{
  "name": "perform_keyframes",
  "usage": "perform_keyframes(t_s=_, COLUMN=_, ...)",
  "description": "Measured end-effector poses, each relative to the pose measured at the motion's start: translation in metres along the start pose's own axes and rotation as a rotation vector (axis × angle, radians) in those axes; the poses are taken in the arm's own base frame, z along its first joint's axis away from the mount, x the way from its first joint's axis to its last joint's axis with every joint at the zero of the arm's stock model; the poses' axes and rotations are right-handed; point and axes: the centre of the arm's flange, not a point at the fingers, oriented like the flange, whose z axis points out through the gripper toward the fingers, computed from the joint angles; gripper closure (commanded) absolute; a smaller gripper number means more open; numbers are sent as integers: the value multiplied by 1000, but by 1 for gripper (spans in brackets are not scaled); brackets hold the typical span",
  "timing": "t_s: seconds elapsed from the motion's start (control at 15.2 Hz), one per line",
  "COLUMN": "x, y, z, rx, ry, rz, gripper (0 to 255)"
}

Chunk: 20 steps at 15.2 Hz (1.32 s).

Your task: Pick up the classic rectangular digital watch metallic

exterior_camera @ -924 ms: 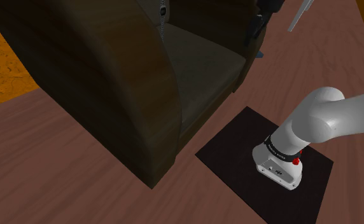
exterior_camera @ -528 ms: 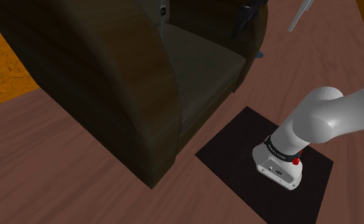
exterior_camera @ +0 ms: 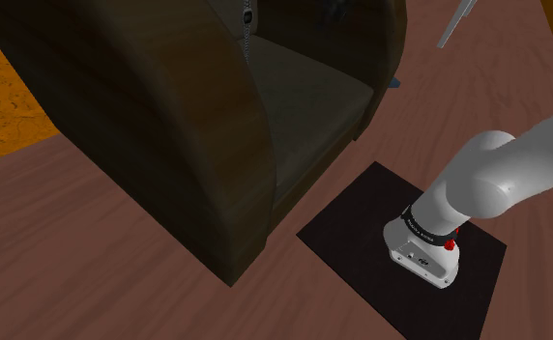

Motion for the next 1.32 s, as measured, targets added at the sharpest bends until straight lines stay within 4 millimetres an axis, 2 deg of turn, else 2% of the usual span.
perform_keyframes(t_s=0.4, x=63, y=-13, z=-17, rx=13, ry=73, rz=-33, gripper=0)
perform_keyframes(t_s=0.86, x=139, y=-39, z=-45, rx=30, ry=159, rz=-71, gripper=0)
perform_keyframes(t_s=1.12, x=175, y=-53, z=-64, rx=39, ry=208, rz=-93, gripper=0)
perform_keyframes(t_s=1.32, x=185, y=-56, z=-63, rx=42, ry=223, rz=-99, gripper=0)
